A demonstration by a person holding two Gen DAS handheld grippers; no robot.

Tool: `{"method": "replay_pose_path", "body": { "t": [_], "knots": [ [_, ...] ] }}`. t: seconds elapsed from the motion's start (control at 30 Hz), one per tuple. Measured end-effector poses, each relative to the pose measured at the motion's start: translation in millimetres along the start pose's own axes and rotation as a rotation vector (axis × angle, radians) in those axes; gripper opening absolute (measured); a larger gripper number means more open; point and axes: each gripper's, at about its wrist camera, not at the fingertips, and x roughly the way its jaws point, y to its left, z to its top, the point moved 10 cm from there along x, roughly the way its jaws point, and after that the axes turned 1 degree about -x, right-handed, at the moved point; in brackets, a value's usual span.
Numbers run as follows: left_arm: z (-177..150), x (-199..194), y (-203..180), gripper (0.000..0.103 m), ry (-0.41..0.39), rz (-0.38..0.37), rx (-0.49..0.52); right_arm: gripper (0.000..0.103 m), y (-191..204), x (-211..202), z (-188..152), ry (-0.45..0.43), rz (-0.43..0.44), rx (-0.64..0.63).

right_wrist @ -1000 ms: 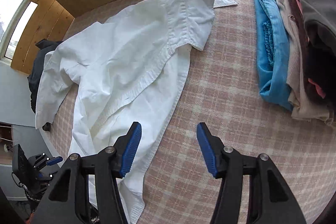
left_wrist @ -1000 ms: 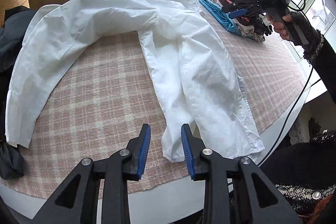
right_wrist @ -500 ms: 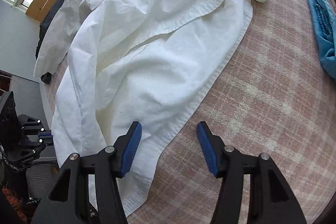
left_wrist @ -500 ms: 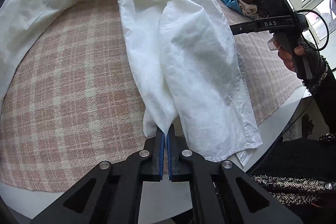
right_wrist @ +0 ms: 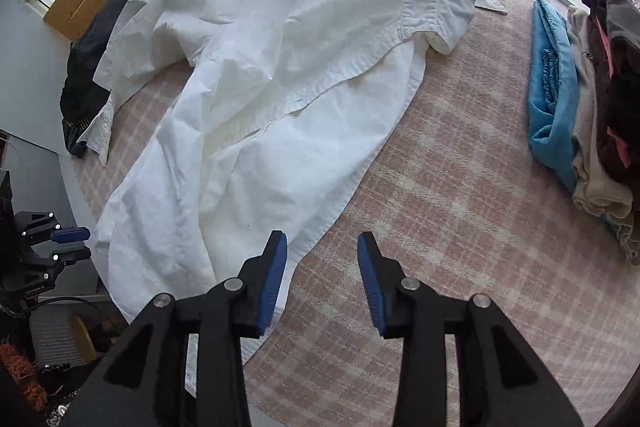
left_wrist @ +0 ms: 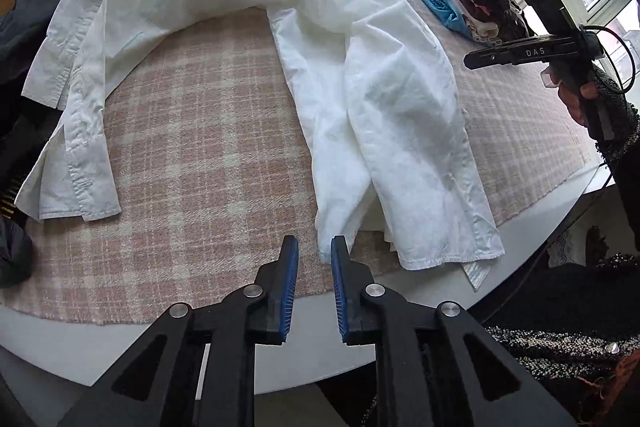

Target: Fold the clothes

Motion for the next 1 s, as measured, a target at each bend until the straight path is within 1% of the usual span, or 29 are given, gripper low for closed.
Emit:
{"method": "replay_pose_path", "body": {
  "t": [0.03,0.07,0.1,0.17,0.2,0.23,0.3,0.37,0.43,0.47,0.5,0.63,0.67,0.73,0.8,0.87,0.9,0.93,1.0],
  "knots": [
    [2,-3,-9,0.028,-0.012,0.0,0.029,0.044,10,-4,9,-0.023,0.049,0.008],
    [4,-6,-18,0.033,-0.024,-0.001,0.058,0.047,21,-3,17,-0.023,0.112,0.02],
    [6,-5,-27,0.034,-0.027,-0.003,0.091,0.051,34,1,23,-0.014,0.171,0.031],
    [8,5,-44,0.042,-0.014,-0.01,0.146,0.052,56,11,25,0.012,0.238,0.016],
    [9,14,-48,0.042,0.002,-0.013,0.15,0.052,65,17,27,0.027,0.257,0.007],
    [10,23,-52,0.042,0.019,-0.015,0.155,0.052,65,26,34,0.04,0.236,0.002],
    [10,40,-60,0.036,0.051,-0.027,0.162,0.052,44,33,49,0.013,0.182,0.049],
    [7,47,-63,0.016,0.072,-0.056,0.149,0.052,-3,34,68,-0.027,0.067,0.124],
    [5,51,-64,0.007,0.081,-0.076,0.146,0.052,-48,35,85,-0.064,-0.038,0.2],
    [4,53,-64,0.002,0.082,-0.081,0.144,0.052,-62,37,93,-0.071,-0.047,0.234],
    [4,54,-64,0.0,0.079,-0.084,0.143,0.052,-72,41,99,-0.07,-0.036,0.257],
    [5,49,-64,0.0,0.063,-0.096,0.142,0.052,-91,63,116,-0.031,-0.024,0.319],
    [6,48,-63,0.0,0.062,-0.094,0.14,0.052,-90,66,119,-0.033,-0.001,0.33],
    [7,47,-63,0.0,0.057,-0.093,0.135,0.052,-87,65,125,-0.058,0.025,0.322],
    [9,46,-62,0.0,0.048,-0.094,0.13,0.052,-86,58,133,-0.109,0.017,0.281],
    [12,45,-60,0.0,0.039,-0.088,0.128,0.043,-82,46,139,-0.157,0.022,0.229],
    [14,45,-60,0.0,0.033,-0.087,0.126,0.029,-80,43,139,-0.157,0.024,0.209],
    [15,44,-61,0.0,0.028,-0.085,0.126,0.018,-78,41,138,-0.147,0.019,0.193],
    [18,42,-61,0.0,0.017,-0.079,0.127,0.014,-73,37,137,-0.135,0.043,0.167]
  ]
}}
